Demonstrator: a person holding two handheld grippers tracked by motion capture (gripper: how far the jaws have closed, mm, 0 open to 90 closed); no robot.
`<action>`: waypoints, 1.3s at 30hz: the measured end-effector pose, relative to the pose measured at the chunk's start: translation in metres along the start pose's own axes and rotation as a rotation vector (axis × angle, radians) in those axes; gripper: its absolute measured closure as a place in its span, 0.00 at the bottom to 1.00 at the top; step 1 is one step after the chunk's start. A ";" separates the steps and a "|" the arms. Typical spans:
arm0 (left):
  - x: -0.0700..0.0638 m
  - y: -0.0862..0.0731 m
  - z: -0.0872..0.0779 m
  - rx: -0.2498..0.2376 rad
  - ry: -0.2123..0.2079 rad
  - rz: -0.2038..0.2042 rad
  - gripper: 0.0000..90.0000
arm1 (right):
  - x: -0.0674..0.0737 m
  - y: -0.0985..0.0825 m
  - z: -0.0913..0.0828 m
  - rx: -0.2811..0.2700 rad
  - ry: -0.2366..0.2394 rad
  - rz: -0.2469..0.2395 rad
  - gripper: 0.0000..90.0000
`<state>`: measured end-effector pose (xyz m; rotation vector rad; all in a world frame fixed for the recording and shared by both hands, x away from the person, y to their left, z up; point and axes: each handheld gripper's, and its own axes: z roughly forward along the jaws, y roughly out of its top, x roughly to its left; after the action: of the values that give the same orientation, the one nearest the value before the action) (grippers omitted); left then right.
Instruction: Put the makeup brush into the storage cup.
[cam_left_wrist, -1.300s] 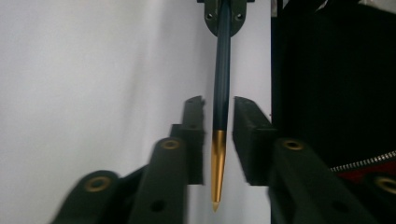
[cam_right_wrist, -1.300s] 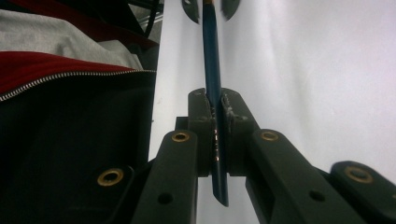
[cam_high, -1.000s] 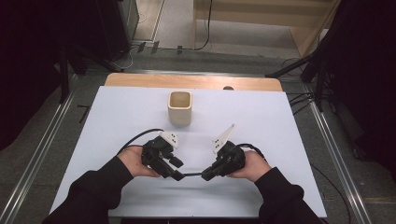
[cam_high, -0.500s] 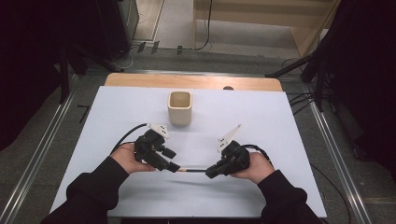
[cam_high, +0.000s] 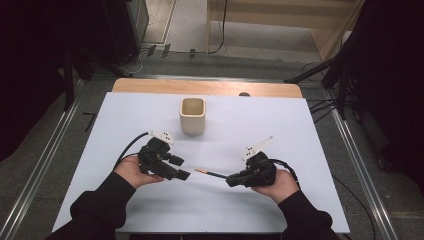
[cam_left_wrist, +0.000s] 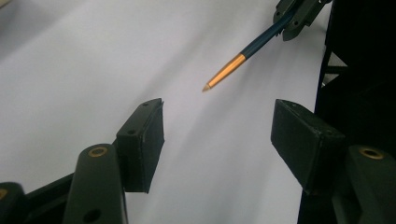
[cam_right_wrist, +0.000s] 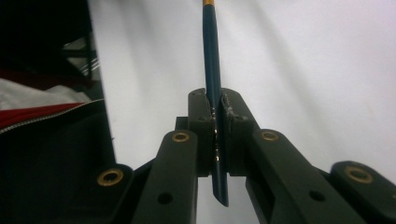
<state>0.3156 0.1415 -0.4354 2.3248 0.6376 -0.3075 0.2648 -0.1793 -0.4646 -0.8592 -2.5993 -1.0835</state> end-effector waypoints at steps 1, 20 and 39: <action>0.000 0.000 0.000 -0.006 0.002 -0.008 0.38 | 0.000 -0.001 0.000 -0.004 -0.014 0.003 0.94; -0.011 -0.007 0.002 -0.074 0.030 -0.040 0.33 | 0.020 -0.018 -0.005 -0.094 -0.136 0.106 0.94; -0.026 -0.011 0.015 -0.132 0.063 -0.096 0.34 | 0.036 -0.019 0.000 -0.170 -0.228 0.149 0.94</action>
<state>0.2868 0.1289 -0.4428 2.1892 0.7787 -0.2296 0.2247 -0.1741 -0.4615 -1.2615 -2.5942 -1.2430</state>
